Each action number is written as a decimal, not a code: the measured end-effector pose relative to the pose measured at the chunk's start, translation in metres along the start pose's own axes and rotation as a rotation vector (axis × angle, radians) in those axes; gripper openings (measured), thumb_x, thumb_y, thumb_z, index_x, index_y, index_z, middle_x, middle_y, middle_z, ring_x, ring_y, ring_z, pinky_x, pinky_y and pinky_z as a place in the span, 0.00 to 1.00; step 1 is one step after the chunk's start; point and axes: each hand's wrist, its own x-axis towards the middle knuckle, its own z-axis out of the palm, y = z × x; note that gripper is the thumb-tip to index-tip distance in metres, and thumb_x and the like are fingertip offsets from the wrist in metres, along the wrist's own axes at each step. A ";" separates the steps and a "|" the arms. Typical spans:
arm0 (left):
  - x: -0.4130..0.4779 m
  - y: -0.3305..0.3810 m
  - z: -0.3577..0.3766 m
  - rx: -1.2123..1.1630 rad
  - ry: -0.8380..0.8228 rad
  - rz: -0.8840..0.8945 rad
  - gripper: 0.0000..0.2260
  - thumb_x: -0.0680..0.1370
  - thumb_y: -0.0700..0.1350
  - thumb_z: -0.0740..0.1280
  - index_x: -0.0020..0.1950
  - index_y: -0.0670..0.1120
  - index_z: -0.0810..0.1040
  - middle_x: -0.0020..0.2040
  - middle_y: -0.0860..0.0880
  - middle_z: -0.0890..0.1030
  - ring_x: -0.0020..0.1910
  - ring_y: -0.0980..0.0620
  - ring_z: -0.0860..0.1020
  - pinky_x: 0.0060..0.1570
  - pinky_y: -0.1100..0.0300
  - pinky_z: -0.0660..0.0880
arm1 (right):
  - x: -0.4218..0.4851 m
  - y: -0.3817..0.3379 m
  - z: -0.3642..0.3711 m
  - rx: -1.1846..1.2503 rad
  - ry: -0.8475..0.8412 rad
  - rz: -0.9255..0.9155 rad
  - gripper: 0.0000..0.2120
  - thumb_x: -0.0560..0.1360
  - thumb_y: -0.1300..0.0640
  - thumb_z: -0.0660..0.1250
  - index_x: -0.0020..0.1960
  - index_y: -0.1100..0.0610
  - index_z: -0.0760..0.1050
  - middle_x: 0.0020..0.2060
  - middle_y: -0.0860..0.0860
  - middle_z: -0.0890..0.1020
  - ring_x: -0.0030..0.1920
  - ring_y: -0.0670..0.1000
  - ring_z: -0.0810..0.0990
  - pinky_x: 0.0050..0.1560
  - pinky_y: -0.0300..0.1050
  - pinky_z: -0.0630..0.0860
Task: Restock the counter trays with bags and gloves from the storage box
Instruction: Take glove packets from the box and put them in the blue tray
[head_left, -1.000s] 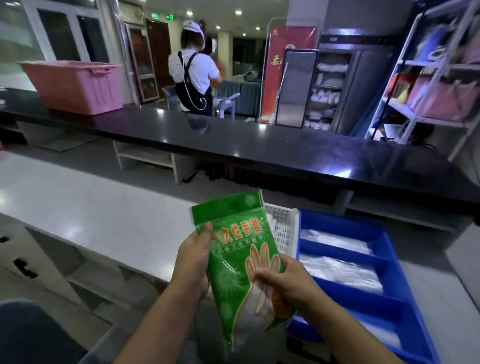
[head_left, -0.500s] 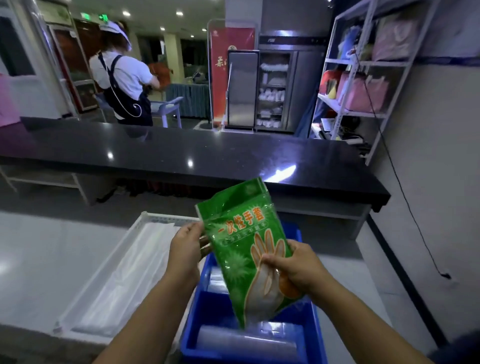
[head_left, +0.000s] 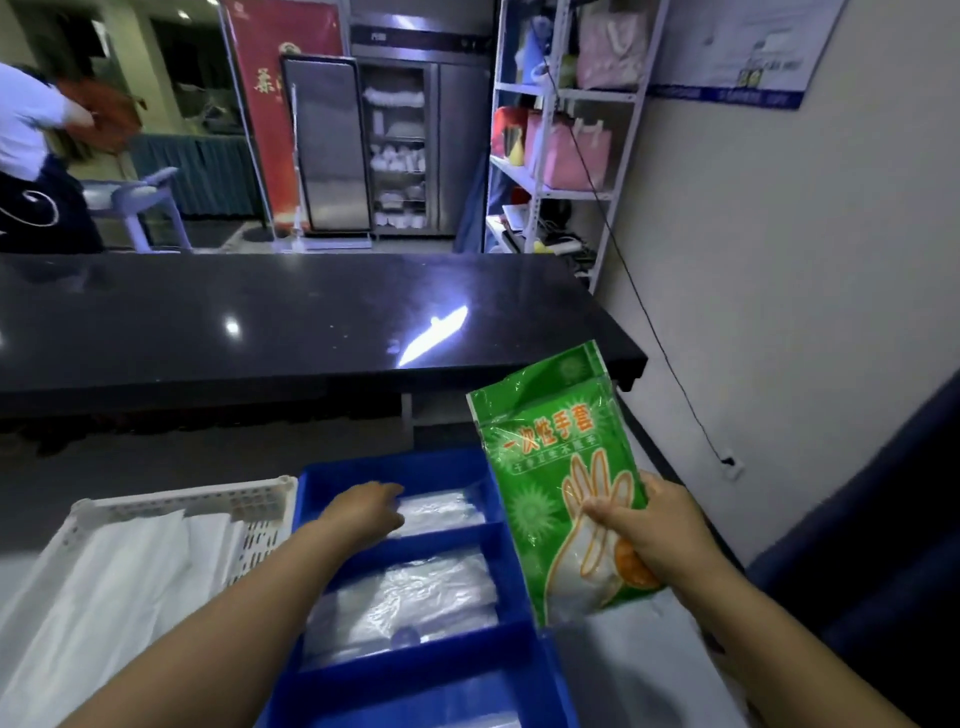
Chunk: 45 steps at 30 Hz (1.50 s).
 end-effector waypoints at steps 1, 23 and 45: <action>0.009 0.000 0.002 0.027 -0.031 0.010 0.25 0.76 0.49 0.62 0.73 0.49 0.63 0.71 0.48 0.68 0.67 0.47 0.69 0.62 0.55 0.68 | 0.002 0.001 -0.001 -0.010 0.014 0.011 0.06 0.68 0.62 0.74 0.40 0.57 0.78 0.35 0.51 0.84 0.31 0.43 0.83 0.31 0.34 0.76; -0.037 -0.019 -0.002 0.194 0.240 0.292 0.09 0.74 0.48 0.63 0.53 0.48 0.74 0.51 0.45 0.81 0.53 0.42 0.78 0.40 0.56 0.67 | 0.068 -0.060 0.103 -0.454 0.061 -0.501 0.10 0.67 0.44 0.73 0.44 0.47 0.78 0.34 0.45 0.84 0.34 0.45 0.80 0.33 0.45 0.75; -0.107 -0.001 0.032 0.350 0.211 0.158 0.21 0.37 0.59 0.74 0.25 0.54 0.76 0.17 0.56 0.71 0.14 0.61 0.69 0.25 0.66 0.51 | 0.144 -0.040 0.193 -1.209 -0.704 -0.752 0.18 0.70 0.45 0.68 0.56 0.49 0.69 0.50 0.50 0.80 0.47 0.52 0.77 0.42 0.47 0.70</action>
